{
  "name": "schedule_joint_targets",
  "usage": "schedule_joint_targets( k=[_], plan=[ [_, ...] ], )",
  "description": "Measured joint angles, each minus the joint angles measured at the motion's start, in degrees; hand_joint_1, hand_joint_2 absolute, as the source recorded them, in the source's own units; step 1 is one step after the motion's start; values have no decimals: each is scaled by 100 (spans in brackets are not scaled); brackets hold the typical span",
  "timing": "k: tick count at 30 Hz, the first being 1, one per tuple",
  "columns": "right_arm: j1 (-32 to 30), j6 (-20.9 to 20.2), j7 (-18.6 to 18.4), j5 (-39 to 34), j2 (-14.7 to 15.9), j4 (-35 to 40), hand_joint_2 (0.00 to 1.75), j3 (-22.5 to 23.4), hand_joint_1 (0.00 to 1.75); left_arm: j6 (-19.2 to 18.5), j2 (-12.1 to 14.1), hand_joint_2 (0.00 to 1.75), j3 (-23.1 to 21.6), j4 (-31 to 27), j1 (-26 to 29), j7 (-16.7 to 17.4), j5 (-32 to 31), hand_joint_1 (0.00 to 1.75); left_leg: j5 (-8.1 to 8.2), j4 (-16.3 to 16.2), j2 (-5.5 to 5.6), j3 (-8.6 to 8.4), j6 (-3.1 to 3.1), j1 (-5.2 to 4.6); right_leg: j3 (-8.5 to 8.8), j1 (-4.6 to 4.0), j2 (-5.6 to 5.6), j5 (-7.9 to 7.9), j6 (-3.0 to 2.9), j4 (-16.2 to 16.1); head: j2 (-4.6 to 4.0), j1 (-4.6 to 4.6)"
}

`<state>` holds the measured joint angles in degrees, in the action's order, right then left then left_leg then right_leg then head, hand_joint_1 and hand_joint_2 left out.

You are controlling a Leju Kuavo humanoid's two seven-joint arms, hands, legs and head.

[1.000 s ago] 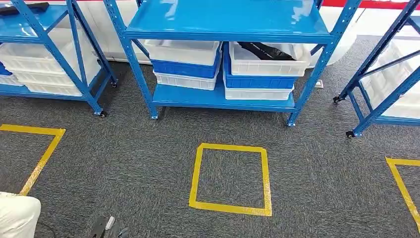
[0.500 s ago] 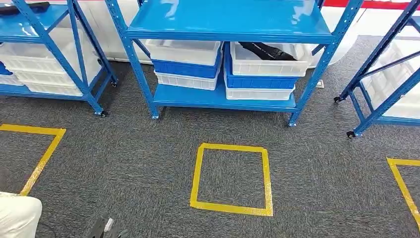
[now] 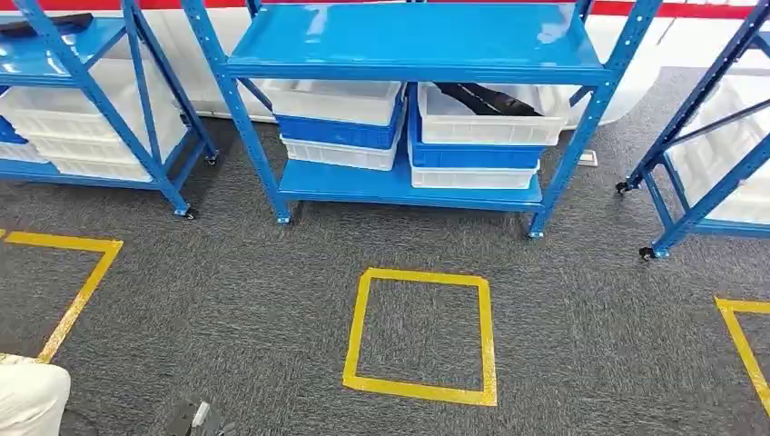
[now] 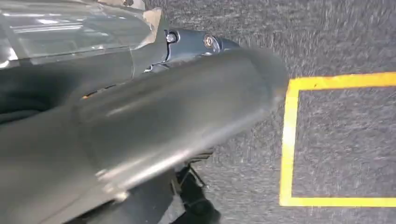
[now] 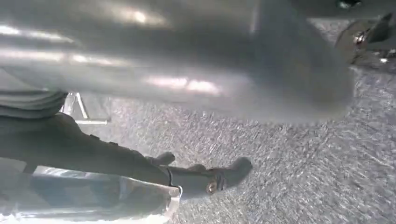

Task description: Take the parts from the cabinet and place them on the table.

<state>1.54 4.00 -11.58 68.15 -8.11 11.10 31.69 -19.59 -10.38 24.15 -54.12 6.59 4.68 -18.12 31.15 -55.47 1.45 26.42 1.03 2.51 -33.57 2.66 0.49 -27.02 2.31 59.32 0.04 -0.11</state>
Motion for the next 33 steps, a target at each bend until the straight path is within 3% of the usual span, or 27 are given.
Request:
schedule_joint_targets(
  k=[1, 2, 3, 5, 6, 7, 8, 10, 11, 12, 13, 15, 16, 17, 18, 21, 22, 23, 24, 26, 27, 29, 31, 32, 33],
  plan=[
    [6, 0, 0, 0, -5, 0, 0, 0, 0, 0, 0, 0, 0, 0, 2, 0, -2, 0, 21, -22, -2, -7, 22, 44, 22, -1, 2, -18, -55, 9, 0, -6],
    [2, 0, 0, 0, -5, 2, 0, 0, 0, 0, 0, 0, 0, 0, -2, 0, -2, 0, 101, -171, -72, 44, 15, 40, 45, -11, -1, -24, -98, 0, 0, -44],
    [-6, 0, 0, 0, -5, 2, 0, 0, 0, 0, -2, 0, -2, 0, -14, 0, -2, 0, 271, -517, -126, 232, 6, 26, 60, -32, -12, -35, -115, -1, 0, -52],
    [-3, 0, 0, 0, -5, 0, 0, 0, 0, 0, 0, 0, 0, 0, -14, 0, -2, 0, 678, -1545, -135, 843, -4, 9, 61, -83, -26, -63, -157, 1, 0, -57],
    [-3, 0, 0, 0, -5, 0, 0, 0, 0, 0, 0, 0, -2, 0, -2, 0, -2, 0, 773, -1964, -135, 1127, -31, -3, 70, -115, -28, -79, -179, 1, 0, -57],
    [-5, 0, 0, 0, -5, 0, 0, 0, 0, 0, -2, 0, 0, 0, 7, 0, -2, 0, 710, -2113, -135, 1285, -81, -27, 90, -151, -27, -95, -203, 1, 0, -57],
    [-4, 0, 0, 0, -2, 0, 0, 0, 0, 0, -2, 0, 0, 0, 13, 0, -2, 0, 498, -1959, -134, 1293, -155, -70, 123, -194, -26, -112, -223, 0, 0, -55],
    [-1, 0, 0, 2, -2, 2, 0, 0, 0, 0, 0, 0, 0, 0, 10, 0, -2, 0, -142, -1054, -130, 978, -394, -197, 203, -281, -24, -150, -274, -12, 0, -57],
    [-5, 0, 0, 9, -20, 0, 0, 0, 0, 0, 7, 0, 0, -2, 2, 0, -2, 0, -392, -601, -137, 806, -563, -296, 216, -260, -24, -162, -293, -25, 0, -55],
    [-2, -7, 0, 7, -64, -9, 0, 2, 0, 5, 35, 0, 7, -13, -6, 0, -2, 0, -329, -486, -194, 756, -680, -352, 234, -298, -35, -192, -263, -25, 0, 29],
    [4, -9, 2, 9, -46, -4, 0, 2, 0, -6, 22, 0, -4, -17, -7, -2, 0, 0, -324, -407, -232, 737, -677, -369, 240, -266, -28, -198, -249, -39, 0, 9],
    [6, -24, 2, 11, -53, -4, 0, 2, 0, 2, 24, 0, 0, -22, -17, -4, 7, 0, -324, -371, -199, 725, -682, -422, 252, -227, -62, -205, -202, -74, 0, -28],
    [12, -24, 2, 13, -64, -4, 0, 2, 0, 0, 24, 0, 2, -26, -13, -4, 9, 0, -350, -256, -180, 659, -693, -429, 307, -270, -76, -204, -178, -129, 0, -33],
    [5, -20, 0, 15, -57, 0, 0, 2, 0, -9, 17, 0, 2, -33, 1, -2, 9, 0, -444, -50, -176, 464, -640, -314, 310, -316, -85, -221, -166, -126, 0, -37],
    [2, -20, 2, 20, -37, 0, 0, 2, 0, -13, 9, 0, 4, -35, 1, -7, 15, 0, -463, 45, -167, 363, -606, -329, 248, -303, -65, -311, -173, 97, 0, -11],
    [2, -20, 2, 17, -15, 0, 0, 4, 0, -20, -24, 0, 2, -31, -16, 0, 15, 0, -410, 49, -165, 303, -553, -319, -453, -248, -55, -766, -164, 1357, 0, 7],
    [1, -20, 2, 15, -7, 0, 0, 5, 0, -20, -31, 0, 2, -31, -16, 4, 13, 0, -382, 43, -152, 276, -539, -318, -613, -229, -55, -793, -119, 1587, 0, 7],
    [-10, -20, 0, 11, -2, 0, 0, 7, 0, -20, -35, 0, 2, -28, -12, 7, 7, 0, -353, 43, -140, 236, -514, -309, -616, -207, -55, -702, -57, 1513, 0, 22],
    [-24, -20, -4, 7, 6, 0, 0, 13, 0, -19, -39, 0, 2, -28, -11, 9, 2, 0, -315, 41, -122, 185, -487, -294, -499, -183, -56, -503, 28, 1200, 0, 13],
    [-26, -20, -15, 7, 17, 0, 0, 44, 0, -11, -52, 0, 0, -28, -11, 28, -28, 0, -199, 8, -111, 55, -406, -264, -29, -109, -62, 59, 203, 93, 0, 22],
    [-33, -20, -17, 9, 11, -2, 0, 59, 0, -4, -50, 0, 2, -28, -14, 35, -35, 0, -134, -26, -117, 103, -355, -292, 55, -104, -72, 93, 176, -102, 0, 29],
    [-17, -20, -15, 26, 2, -7, 0, 83, 0, -2, -52, 0, 0, -37, -26, 48, -35, 0, -62, -57, -120, 101, -305, -310, 99, -138, -46, 42, 0, -117, 0, 15],
    [-27, -20, -17, 39, 2, -7, 0, 90, 0, -4, -59, 0, 0, -37, -27, 61, -35, 0, -42, -49, -119, 80, -279, -283, 100, -165, -46, 10, -54, -122, 0, 9],
    [-23, -20, -17, 41, -5, -7, 0, 90, 0, -4, -61, 0, 0, -57, -23, 70, -35, 0, 19, -75, -119, 78, -242, -263, 141, -94, -42, 2, -98, -138, 0, 13],
    [-30, -20, -18, 46, 4, -7, 0, 94, 0, -6, -70, 0, -2, -68, -25, 72, -35, 0, 96, -270, -130, 143, -197, -259, 178, -97, -47, -31, -148, -139, 0, -30]
  ],
)
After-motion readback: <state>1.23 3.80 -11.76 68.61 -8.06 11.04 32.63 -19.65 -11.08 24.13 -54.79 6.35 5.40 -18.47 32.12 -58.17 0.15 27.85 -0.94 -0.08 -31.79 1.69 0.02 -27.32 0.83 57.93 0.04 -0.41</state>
